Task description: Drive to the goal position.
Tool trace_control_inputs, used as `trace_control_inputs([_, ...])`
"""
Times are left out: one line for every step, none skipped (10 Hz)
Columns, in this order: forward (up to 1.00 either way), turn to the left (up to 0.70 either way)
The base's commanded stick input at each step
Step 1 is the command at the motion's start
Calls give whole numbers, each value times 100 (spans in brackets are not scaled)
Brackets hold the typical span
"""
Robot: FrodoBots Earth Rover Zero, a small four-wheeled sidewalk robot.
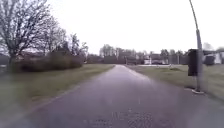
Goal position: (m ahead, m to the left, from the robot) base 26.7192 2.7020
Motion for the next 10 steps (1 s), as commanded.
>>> trace_control_inputs([100, 0])
trace_control_inputs([100, 0])
trace_control_inputs([100, -1])
trace_control_inputs([100, -8])
trace_control_inputs([100, -40])
trace_control_inputs([100, -34])
trace_control_inputs([100, -18])
trace_control_inputs([100, -4])
trace_control_inputs([100, 0])
trace_control_inputs([100, 0])
